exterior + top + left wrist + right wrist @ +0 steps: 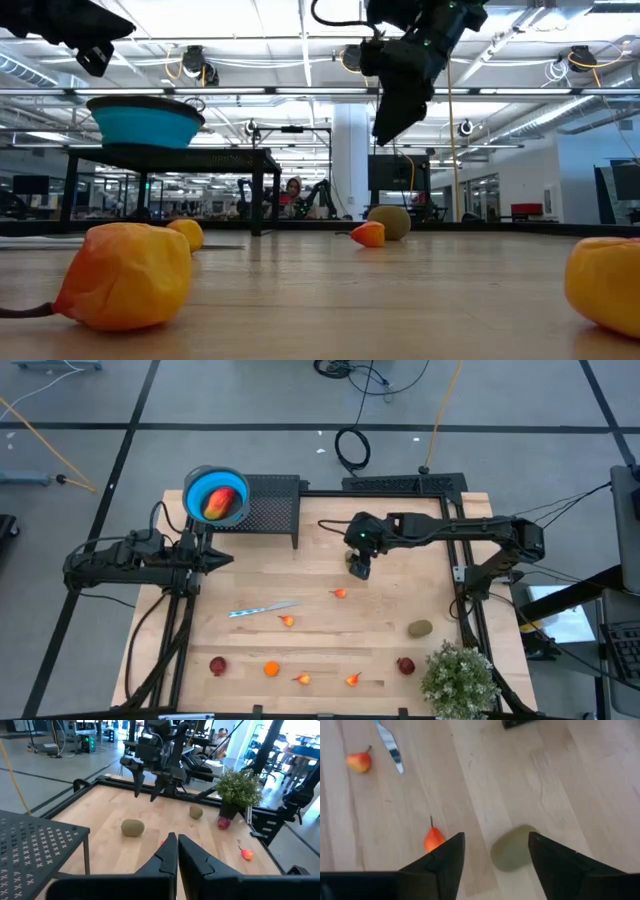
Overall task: Pick & Place Fruit
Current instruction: Put the kiwi into the blue strainer bowl on the shelf
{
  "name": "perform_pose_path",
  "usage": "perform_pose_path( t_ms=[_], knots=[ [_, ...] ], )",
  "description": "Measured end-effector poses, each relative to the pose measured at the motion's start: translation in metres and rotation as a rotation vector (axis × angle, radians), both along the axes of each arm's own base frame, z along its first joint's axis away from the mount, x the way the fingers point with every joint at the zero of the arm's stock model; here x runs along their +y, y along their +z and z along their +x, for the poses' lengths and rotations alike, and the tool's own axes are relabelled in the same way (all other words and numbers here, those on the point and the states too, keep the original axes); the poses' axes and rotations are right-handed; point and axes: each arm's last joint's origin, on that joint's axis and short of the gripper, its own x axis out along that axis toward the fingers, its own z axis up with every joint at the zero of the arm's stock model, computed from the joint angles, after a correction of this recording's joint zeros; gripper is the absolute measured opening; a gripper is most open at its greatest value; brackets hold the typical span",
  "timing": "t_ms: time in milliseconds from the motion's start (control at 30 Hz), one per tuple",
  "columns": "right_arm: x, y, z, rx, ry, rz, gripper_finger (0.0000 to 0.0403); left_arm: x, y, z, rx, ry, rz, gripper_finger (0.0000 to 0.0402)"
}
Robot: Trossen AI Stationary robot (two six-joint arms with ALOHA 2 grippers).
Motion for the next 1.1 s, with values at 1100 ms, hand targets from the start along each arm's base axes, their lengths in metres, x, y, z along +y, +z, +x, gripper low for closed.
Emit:
perform_pose_path(
  t_ms=[1100],
  knots=[
    [-0.009,-0.012,0.007,-0.007,-0.22,0.13,0.0353,0.0,-0.001,0.0,0.013,-0.005,0.017,0.0002]
  ],
)
